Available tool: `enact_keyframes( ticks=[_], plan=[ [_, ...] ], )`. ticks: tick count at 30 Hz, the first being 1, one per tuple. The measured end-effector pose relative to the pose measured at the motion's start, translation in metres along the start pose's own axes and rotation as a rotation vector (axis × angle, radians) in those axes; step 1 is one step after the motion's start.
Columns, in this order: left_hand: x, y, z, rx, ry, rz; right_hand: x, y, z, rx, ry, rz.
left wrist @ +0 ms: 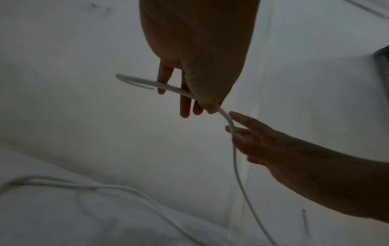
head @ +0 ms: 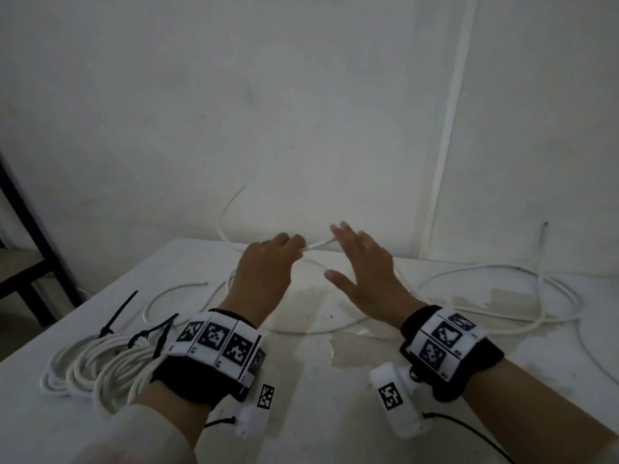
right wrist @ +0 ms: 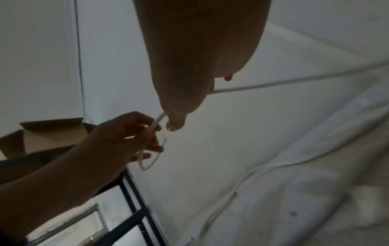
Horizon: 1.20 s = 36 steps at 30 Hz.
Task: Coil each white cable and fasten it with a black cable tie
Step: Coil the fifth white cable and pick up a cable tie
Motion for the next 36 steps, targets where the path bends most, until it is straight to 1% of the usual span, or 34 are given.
enact_keyframes(
  ticks=[2, 4, 7, 10, 13, 17, 19, 22, 25, 27, 28, 30, 32, 34, 36],
  plan=[
    [-0.011, 0.005, 0.018, 0.088, -0.009, 0.053, -0.016, 0.004, -0.015, -0.027, 0.053, 0.088],
    [-0.019, 0.005, 0.025, 0.12, -0.034, 0.069, -0.035, 0.003, -0.022, -0.058, 0.04, 0.194],
    [-0.029, -0.002, 0.024, 0.073, -0.066, 0.03, -0.058, -0.006, -0.023, -0.158, 0.088, 0.274],
    [-0.033, -0.012, 0.02, 0.023, -0.178, 0.005, -0.083, -0.021, -0.016, -0.19, 0.146, 0.348],
    [-0.034, -0.021, 0.009, -0.064, -0.293, -0.026, -0.109, -0.035, 0.001, -0.129, 0.181, 0.406],
    [-0.041, -0.029, 0.002, -0.14, -0.384, -0.027, -0.141, -0.055, 0.025, -0.055, 0.13, 0.486],
    [-0.046, -0.034, -0.001, -0.17, -0.406, -0.007, -0.154, -0.066, 0.035, -0.013, 0.108, 0.496],
    [-0.055, -0.042, -0.006, -0.22, -0.434, 0.01, -0.169, -0.083, 0.052, 0.105, 0.109, 0.474],
    [-0.063, -0.048, 0.002, -0.237, -0.452, 0.035, -0.166, -0.096, 0.053, 0.187, 0.131, 0.365],
    [-0.067, -0.047, 0.016, -0.245, -0.485, 0.046, -0.158, -0.102, 0.04, 0.157, 0.134, 0.306],
    [-0.069, -0.046, 0.023, -0.246, -0.517, 0.048, -0.155, -0.105, 0.032, 0.127, 0.131, 0.304],
    [-0.075, -0.044, 0.032, -0.255, -0.597, 0.047, -0.152, -0.109, 0.018, 0.083, 0.129, 0.333],
    [-0.083, -0.043, 0.038, -0.282, -0.702, 0.072, -0.154, -0.112, 0.011, 0.08, 0.16, 0.364],
    [-0.09, -0.043, 0.039, -0.344, -0.837, 0.129, -0.155, -0.113, 0.011, 0.095, 0.179, 0.364],
    [-0.093, -0.044, 0.04, -0.433, -0.946, 0.143, -0.154, -0.114, 0.014, 0.115, 0.174, 0.338]
  ],
)
Point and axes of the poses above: each hand's wrist, its own y-axis towards the middle knuckle, its own x-axis out of the palm, z = x × y, the point moved 5 cm from there along y, towards the middle knuckle, and after that the axes turned 5 degrees about -y, right-handed, at the moved point
